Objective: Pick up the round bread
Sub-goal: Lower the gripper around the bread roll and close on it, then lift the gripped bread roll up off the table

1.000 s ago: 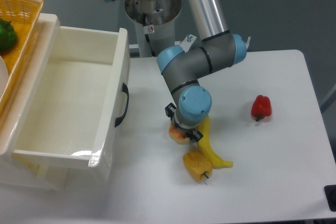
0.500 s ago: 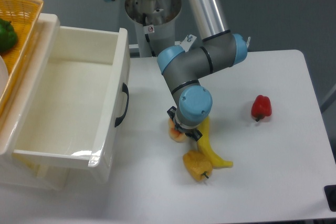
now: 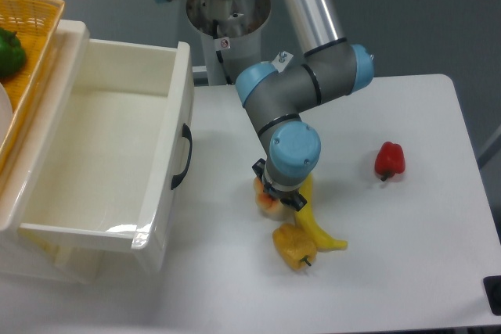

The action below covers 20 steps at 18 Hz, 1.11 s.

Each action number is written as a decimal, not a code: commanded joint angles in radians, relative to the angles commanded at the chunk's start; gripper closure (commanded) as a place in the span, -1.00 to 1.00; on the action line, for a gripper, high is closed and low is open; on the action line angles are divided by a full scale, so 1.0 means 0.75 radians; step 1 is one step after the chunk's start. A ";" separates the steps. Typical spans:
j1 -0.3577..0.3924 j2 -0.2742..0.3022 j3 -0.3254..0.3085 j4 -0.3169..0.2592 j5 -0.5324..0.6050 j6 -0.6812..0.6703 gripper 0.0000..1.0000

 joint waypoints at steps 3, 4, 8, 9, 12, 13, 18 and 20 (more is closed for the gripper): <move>0.018 0.035 0.025 -0.033 -0.012 0.010 1.00; 0.031 0.051 0.025 -0.045 -0.014 0.012 1.00; 0.061 0.104 0.025 -0.111 -0.031 0.124 1.00; 0.072 0.115 0.025 -0.115 -0.051 0.153 1.00; 0.082 0.166 0.027 -0.141 -0.108 0.168 1.00; 0.080 0.184 0.027 -0.170 -0.108 0.186 1.00; 0.084 0.268 0.023 -0.254 -0.119 0.243 1.00; 0.098 0.270 0.023 -0.254 -0.123 0.243 1.00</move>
